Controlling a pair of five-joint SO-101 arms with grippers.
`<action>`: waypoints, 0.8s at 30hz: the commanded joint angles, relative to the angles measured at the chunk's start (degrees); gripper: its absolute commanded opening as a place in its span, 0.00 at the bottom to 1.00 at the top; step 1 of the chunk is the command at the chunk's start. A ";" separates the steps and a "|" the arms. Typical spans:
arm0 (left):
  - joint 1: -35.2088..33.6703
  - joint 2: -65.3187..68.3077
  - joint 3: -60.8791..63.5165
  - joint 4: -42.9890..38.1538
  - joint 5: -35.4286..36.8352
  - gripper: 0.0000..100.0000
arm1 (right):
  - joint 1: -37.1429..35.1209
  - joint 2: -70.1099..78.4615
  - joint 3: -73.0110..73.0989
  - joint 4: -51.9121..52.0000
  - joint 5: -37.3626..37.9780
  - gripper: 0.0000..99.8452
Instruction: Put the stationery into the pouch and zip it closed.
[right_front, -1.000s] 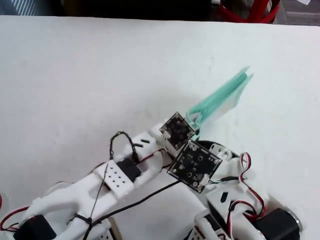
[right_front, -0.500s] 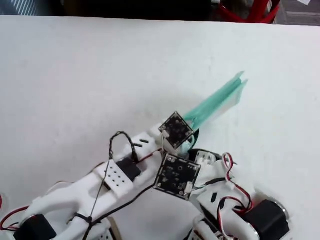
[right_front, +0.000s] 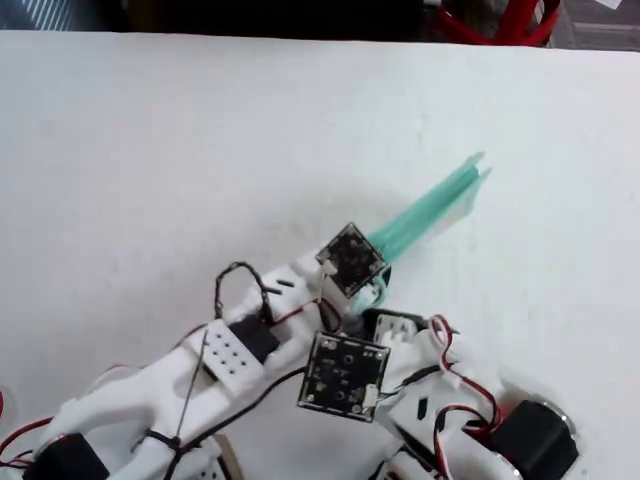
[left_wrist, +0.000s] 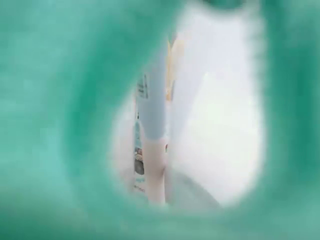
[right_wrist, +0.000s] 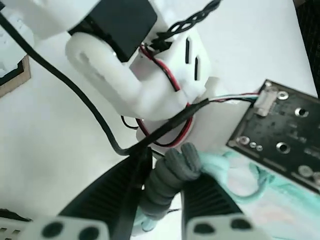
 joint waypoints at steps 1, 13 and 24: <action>-1.63 -0.40 -7.21 0.09 0.00 0.02 | -5.58 0.22 2.55 1.10 2.99 0.02; -10.51 -0.48 -18.02 12.66 0.18 0.02 | 10.59 0.13 -8.79 0.75 3.60 0.02; -10.42 -0.40 -18.46 12.75 0.00 0.02 | 3.91 0.13 -3.96 1.10 7.21 0.02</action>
